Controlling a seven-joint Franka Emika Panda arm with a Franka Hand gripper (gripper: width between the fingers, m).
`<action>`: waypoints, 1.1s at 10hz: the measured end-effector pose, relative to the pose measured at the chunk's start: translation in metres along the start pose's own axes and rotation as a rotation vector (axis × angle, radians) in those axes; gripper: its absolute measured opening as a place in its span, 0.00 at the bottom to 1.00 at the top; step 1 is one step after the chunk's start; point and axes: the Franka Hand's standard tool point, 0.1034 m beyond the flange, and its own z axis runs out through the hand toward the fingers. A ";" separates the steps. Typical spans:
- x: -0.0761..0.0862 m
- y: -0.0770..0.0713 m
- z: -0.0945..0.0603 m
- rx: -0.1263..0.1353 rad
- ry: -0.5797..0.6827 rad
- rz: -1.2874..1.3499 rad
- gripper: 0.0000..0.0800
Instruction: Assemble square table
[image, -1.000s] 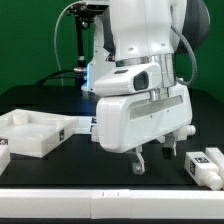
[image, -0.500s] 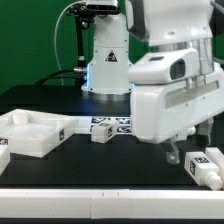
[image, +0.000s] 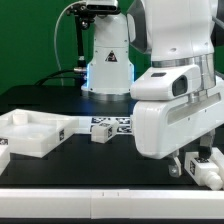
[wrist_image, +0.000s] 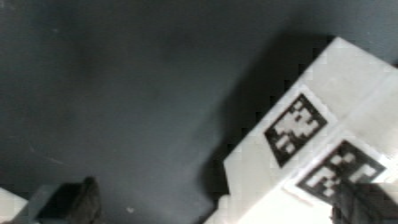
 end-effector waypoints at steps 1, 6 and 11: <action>0.002 0.002 0.001 -0.005 0.012 0.004 0.81; -0.001 0.008 -0.003 -0.071 0.082 -0.050 0.81; -0.035 0.051 -0.015 -0.132 0.104 -0.126 0.81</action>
Offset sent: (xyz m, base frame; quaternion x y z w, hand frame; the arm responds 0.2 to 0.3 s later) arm -0.0119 -0.0109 -0.0143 -0.0111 0.0027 -0.0220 0.9997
